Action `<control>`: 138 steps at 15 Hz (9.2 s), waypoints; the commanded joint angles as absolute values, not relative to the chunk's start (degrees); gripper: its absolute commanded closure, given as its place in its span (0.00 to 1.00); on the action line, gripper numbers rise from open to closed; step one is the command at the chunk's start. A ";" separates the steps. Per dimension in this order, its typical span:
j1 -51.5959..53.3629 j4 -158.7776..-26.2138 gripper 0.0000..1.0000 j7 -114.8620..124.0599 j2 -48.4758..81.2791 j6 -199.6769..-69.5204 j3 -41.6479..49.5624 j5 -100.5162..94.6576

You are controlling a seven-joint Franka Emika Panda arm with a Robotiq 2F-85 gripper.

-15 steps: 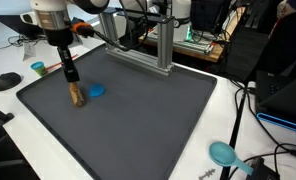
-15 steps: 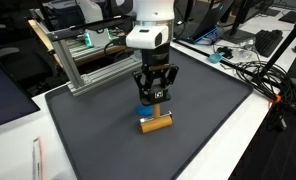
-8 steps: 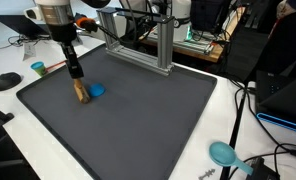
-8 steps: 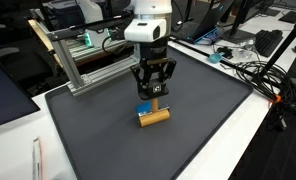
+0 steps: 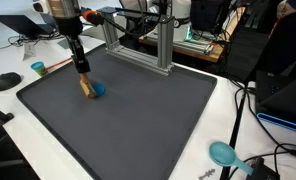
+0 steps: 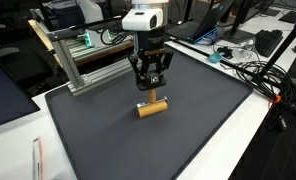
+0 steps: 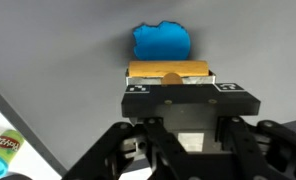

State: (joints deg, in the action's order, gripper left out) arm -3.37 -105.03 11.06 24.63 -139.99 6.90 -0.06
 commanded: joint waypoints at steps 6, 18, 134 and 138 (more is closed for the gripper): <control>-4.10 -104.25 0.78 9.31 26.15 -133.96 5.81 1.06; -5.17 -97.17 0.78 6.42 31.95 -125.34 4.82 2.25; -1.70 -137.89 0.78 3.03 -15.90 -123.66 0.73 -4.75; -1.53 -141.03 0.78 3.60 -19.99 -122.72 0.35 -3.81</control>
State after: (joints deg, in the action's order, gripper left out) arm -1.86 -137.93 2.83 -14.67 -124.28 0.65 -4.77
